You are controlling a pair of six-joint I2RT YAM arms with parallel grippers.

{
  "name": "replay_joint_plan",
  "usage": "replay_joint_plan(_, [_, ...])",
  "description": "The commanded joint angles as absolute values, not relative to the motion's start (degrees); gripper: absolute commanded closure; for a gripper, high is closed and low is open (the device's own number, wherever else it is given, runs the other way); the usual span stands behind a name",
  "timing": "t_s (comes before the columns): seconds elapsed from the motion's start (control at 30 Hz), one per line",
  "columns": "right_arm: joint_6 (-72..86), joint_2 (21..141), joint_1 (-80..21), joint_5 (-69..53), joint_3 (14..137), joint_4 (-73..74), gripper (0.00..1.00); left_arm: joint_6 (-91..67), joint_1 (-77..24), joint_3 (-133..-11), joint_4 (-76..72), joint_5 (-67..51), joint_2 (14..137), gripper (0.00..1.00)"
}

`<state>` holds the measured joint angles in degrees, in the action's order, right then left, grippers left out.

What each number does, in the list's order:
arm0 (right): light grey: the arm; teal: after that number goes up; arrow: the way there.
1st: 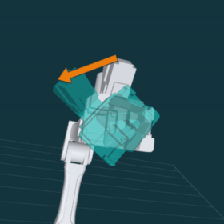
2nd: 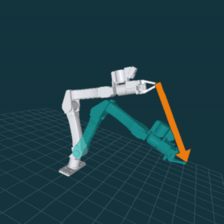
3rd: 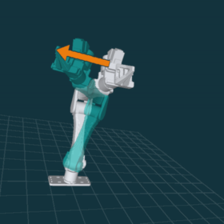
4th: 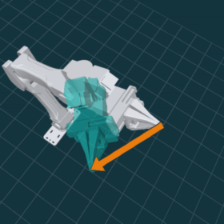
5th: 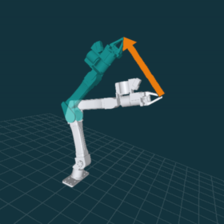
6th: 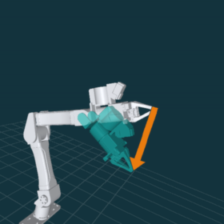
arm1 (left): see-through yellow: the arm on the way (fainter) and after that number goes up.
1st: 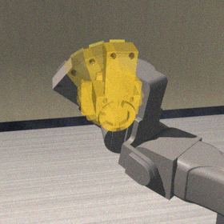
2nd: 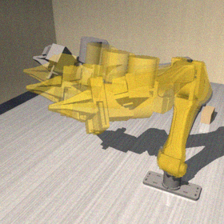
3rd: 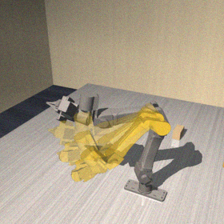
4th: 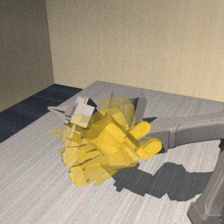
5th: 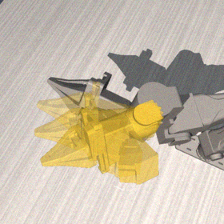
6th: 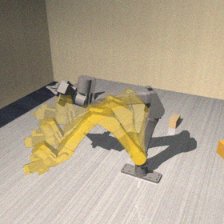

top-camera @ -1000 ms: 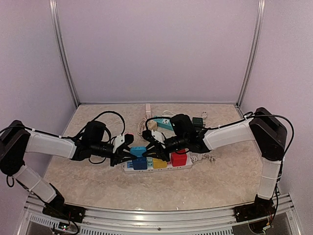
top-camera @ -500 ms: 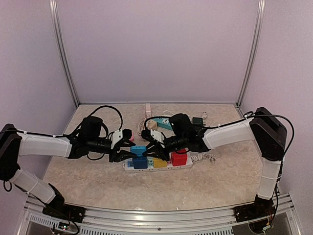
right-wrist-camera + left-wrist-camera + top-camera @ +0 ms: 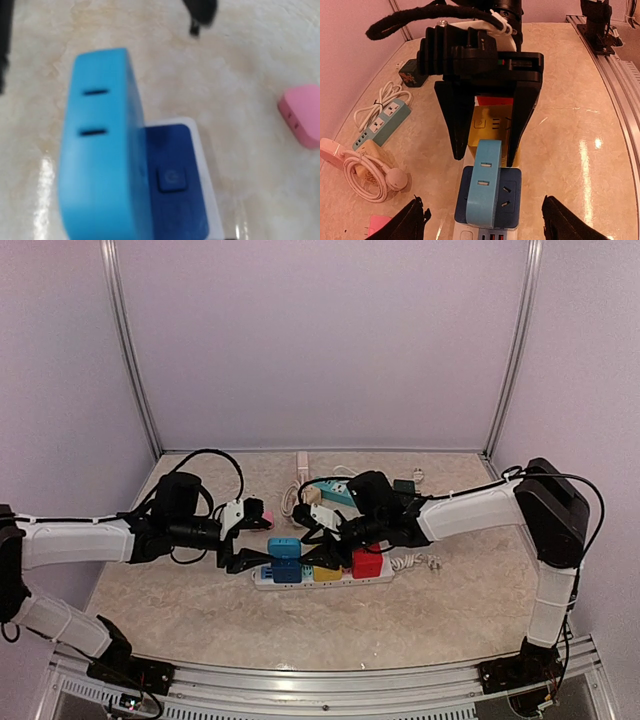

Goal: Insert the plug
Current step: Insert the plug into the socket.

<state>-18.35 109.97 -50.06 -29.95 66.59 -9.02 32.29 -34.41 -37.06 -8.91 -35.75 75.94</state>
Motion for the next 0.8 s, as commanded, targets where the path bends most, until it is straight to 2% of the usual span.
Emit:
replay_joint_plan(0.0, [-16.65, 106.60, -49.75, -27.77, 67.25, -3.25, 0.44, 33.20, -34.19, -36.87, -6.36, -34.26, 72.77, 0.21])
replay_joint_plan(0.17, [-14.18, 101.09, -49.68, -28.00, 68.52, -5.47, 0.29, 32.61, -34.06, -34.89, -4.98, -31.82, 69.13, 0.16])
replay_joint_plan(0.27, [-11.97, 97.68, -49.18, -25.78, 70.60, -3.87, 0.17, 27.88, -33.69, -32.92, -6.38, -28.92, 66.11, 0.14])
replay_joint_plan(0.37, [-6.60, 95.11, -47.12, -24.21, 73.63, -1.24, 0.12, 19.15, -33.12, -30.16, -9.79, -23.01, 62.78, 0.13])
replay_joint_plan(0.53, [6.69, 94.94, -41.89, -18.29, 78.83, 2.32, 0.09, 3.15, -30.19, -27.73, -11.69, -14.09, 57.50, 0.12])
replay_joint_plan(0.67, [12.07, 98.55, -39.56, -5.50, 84.40, 11.59, 0.08, 1.83, -24.91, -34.21, -1.09, -12.85, 56.79, 0.13])
replay_joint_plan(0.73, [13.53, 99.92, -39.07, -2.63, 85.59, 13.95, 0.07, 8.04, -22.38, -40.83, 10.35, -13.58, 58.71, 0.12])
replay_joint_plan(0.77, [14.06, 100.28, -38.91, -1.69, 85.68, 14.31, 0.02, 13.66, -21.51, -44.86, 16.60, -14.02, 61.04, 0.11])
